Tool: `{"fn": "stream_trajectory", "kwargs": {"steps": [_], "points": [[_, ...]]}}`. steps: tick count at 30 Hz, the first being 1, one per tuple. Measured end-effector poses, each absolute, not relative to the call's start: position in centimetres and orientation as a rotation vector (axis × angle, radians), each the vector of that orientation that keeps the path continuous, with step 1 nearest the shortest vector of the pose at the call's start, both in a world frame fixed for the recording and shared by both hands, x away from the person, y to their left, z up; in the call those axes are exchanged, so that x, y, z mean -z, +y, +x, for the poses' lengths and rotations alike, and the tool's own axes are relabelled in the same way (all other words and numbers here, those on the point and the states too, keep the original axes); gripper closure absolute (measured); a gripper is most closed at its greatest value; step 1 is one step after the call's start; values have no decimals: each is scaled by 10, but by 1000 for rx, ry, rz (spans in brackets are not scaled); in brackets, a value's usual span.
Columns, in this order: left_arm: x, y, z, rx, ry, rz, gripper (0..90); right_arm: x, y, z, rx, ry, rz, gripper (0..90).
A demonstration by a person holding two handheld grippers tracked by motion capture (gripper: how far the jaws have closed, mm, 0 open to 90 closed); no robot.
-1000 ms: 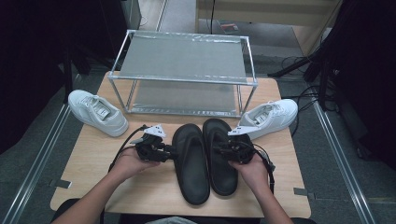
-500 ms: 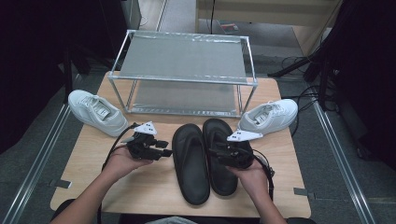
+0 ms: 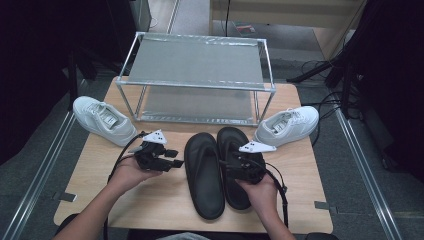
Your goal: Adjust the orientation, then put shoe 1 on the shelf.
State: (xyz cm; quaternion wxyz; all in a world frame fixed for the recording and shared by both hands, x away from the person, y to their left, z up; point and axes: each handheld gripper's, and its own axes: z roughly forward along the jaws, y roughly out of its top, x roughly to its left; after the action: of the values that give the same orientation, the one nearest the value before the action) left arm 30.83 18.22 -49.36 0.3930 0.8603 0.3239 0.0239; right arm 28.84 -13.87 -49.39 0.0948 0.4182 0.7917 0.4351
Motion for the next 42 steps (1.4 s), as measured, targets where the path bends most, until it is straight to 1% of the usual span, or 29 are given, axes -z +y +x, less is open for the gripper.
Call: {"fn": "stream_trajectory", "kwargs": {"steps": [15, 37, 42], "points": [[496, 193, 311, -63, 841, 2178, 504, 503, -122, 292, -1235, 2375, 1242, 388], [496, 193, 313, -79, 851, 2178, 503, 516, -114, 290, -1202, 2368, 1297, 422], [495, 193, 314, -78, 852, 2176, 502, 519, -111, 289, -1179, 2380, 1293, 443]]}}
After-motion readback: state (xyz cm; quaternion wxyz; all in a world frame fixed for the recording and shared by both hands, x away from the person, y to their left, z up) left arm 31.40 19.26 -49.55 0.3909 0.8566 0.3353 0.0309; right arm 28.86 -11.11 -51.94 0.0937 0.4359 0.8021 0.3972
